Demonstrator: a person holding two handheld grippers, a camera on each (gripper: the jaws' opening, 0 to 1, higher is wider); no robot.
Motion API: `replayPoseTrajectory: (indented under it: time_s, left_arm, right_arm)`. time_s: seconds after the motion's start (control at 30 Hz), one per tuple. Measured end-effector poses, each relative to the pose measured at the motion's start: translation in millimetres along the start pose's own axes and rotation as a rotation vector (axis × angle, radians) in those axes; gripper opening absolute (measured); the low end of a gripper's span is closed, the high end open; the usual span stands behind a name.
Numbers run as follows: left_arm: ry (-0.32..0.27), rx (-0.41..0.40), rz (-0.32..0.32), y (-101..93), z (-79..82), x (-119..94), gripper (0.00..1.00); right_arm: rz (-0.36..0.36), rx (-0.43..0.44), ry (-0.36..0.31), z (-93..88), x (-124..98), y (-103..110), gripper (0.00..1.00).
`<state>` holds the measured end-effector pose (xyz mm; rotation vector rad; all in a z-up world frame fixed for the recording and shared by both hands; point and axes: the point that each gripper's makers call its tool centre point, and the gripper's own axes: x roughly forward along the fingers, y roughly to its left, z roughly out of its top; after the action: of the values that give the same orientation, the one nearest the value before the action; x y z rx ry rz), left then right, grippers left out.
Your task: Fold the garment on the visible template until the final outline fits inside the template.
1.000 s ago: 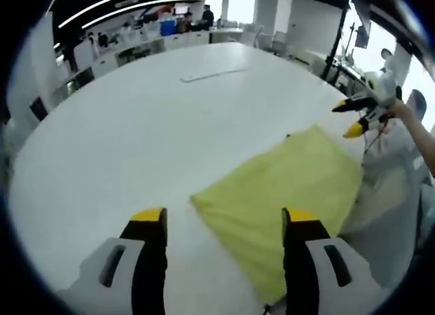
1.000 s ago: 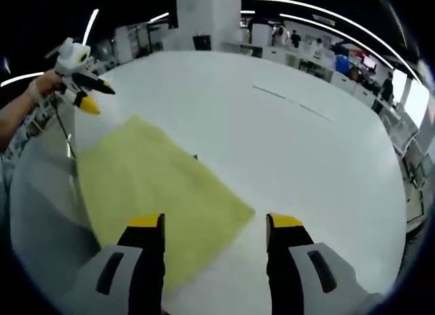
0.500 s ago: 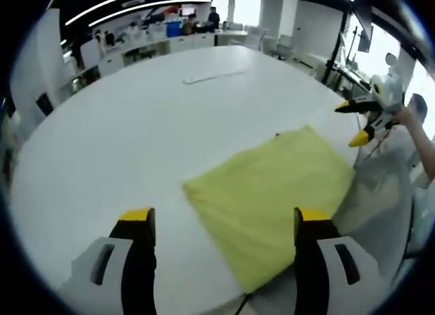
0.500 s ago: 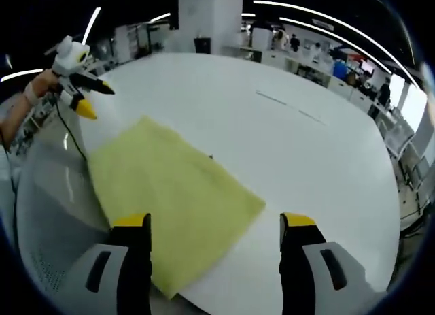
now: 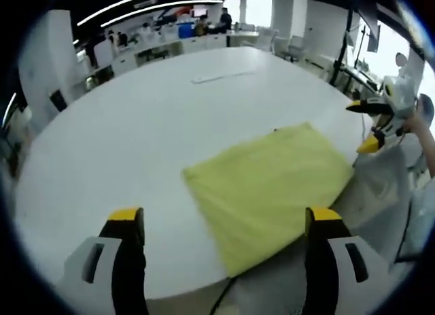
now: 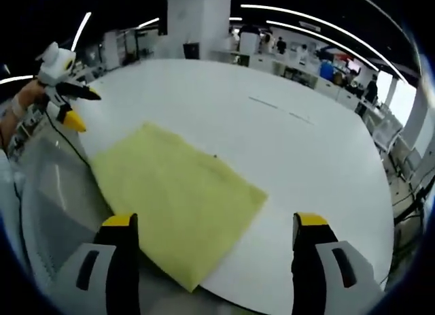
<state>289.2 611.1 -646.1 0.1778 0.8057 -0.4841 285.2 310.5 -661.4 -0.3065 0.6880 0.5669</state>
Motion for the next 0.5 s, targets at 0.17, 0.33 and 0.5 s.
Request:
replayPoseTrajectory:
  time_s: [0.17, 0.33, 0.5]
  left_arm:
    - [-0.012, -0.015, 0.047, 4.1, 2.7, -9.1, 1.00]
    - [-0.011, -0.021, 0.053, 0.4, -3.9, -16.6, 1.00]
    - [-0.039, -0.077, 0.048, -4.0, -7.9, -26.3, 1.00]
  right_arm:
    - [-0.025, 0.039, -0.024, 0.2, -10.0, 2.6, 0.99]
    - [-0.026, 0.069, -0.032, -5.5, -17.3, 11.1, 1.00]
    - [-0.011, 0.080, -0.028, -9.3, -24.6, 22.0, 1.00]
